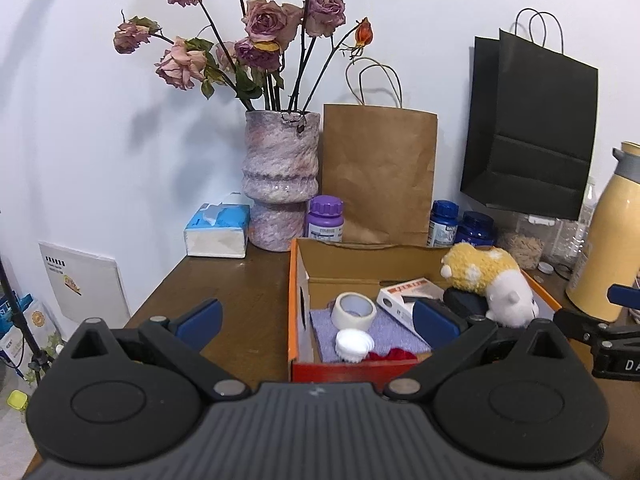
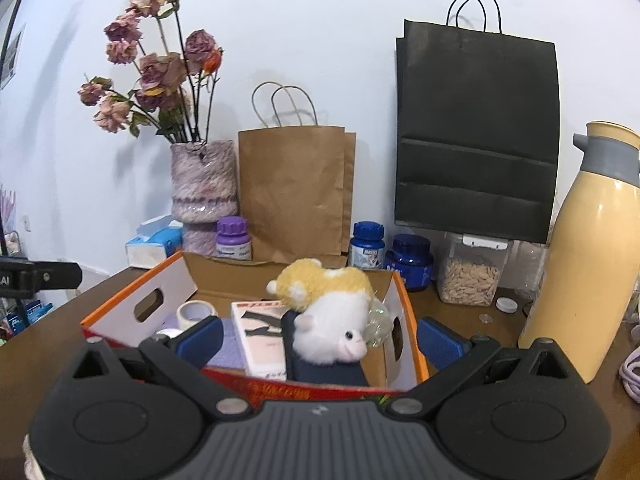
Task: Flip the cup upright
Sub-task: 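Withdraw both tools from the box toward the white cloth on the table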
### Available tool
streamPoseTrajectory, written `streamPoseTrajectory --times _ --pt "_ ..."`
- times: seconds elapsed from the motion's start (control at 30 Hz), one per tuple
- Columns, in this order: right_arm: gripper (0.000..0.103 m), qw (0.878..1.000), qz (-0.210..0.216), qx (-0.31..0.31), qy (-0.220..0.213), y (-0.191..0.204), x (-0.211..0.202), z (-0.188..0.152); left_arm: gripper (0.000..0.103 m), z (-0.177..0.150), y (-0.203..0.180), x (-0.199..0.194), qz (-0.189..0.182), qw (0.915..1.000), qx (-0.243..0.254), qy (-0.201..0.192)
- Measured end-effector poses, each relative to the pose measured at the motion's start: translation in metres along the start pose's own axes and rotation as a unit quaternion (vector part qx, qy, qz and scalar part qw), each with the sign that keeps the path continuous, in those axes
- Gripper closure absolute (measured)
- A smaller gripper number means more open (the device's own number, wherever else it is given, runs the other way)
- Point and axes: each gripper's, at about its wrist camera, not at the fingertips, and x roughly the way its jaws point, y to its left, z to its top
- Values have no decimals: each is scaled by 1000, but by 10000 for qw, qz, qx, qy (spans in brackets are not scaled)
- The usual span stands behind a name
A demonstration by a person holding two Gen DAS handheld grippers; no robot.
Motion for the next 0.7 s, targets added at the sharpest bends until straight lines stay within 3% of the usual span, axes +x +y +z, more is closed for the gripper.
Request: streamPoseTrajectory --times 0.7 --pt "0 9970 636 -249 360 68 -48 -42 0 -48 48 -72 162 9994 -44 296"
